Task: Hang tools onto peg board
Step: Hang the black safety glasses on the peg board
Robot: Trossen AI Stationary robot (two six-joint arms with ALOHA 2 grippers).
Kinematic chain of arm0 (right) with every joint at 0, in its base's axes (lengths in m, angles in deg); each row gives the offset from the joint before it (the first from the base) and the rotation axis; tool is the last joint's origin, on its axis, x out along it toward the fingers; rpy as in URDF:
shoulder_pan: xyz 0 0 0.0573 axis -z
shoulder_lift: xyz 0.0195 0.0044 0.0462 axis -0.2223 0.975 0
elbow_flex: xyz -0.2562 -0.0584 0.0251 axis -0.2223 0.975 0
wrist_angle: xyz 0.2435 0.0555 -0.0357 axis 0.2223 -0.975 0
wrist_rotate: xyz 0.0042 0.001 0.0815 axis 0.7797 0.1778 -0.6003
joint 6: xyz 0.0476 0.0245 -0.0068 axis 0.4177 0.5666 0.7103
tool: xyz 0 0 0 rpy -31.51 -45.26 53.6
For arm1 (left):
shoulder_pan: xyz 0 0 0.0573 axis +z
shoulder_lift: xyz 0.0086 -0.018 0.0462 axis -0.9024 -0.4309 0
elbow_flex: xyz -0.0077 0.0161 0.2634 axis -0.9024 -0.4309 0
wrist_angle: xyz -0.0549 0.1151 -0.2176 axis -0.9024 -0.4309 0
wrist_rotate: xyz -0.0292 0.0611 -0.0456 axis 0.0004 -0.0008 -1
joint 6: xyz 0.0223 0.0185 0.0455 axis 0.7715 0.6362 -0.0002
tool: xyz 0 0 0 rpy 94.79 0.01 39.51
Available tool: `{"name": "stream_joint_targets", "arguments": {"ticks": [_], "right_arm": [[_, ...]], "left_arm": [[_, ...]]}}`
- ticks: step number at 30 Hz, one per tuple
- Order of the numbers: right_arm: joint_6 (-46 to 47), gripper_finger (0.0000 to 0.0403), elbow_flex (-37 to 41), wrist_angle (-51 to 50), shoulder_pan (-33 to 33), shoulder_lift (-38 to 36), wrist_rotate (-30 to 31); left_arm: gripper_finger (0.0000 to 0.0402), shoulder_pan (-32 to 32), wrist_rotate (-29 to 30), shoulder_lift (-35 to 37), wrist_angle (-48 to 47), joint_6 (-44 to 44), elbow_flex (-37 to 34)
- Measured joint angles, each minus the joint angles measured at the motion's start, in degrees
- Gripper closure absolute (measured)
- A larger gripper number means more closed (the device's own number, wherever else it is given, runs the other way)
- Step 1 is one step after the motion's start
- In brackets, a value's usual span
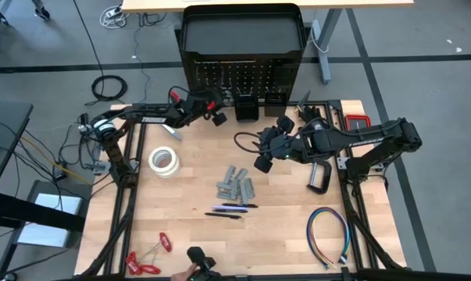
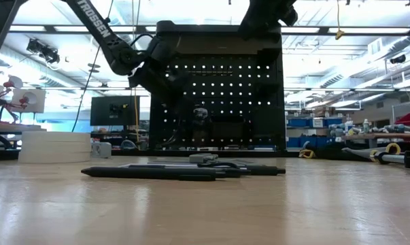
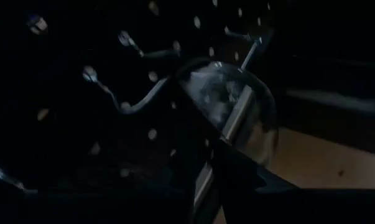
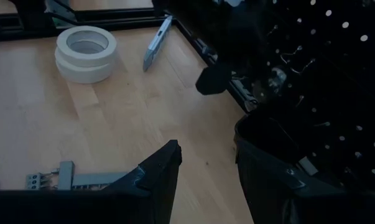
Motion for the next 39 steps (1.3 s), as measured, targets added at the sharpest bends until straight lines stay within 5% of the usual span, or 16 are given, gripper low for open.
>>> {"name": "stream_joint_targets", "arguments": {"ticks": [29,39], "right_arm": [[-0.9,0.0233,0.0,0.6,0.6,0.0,-0.1],[-3.6,0.0233,8.9,13.4,5.0,0.0,-0.2]], "left_arm": [[0.034,1.4,1.0,-2.7,4.7,-3.0,0.0],[0.034,1.4,-0.4,-4.9,7.5,-4.6,0.0]]}}
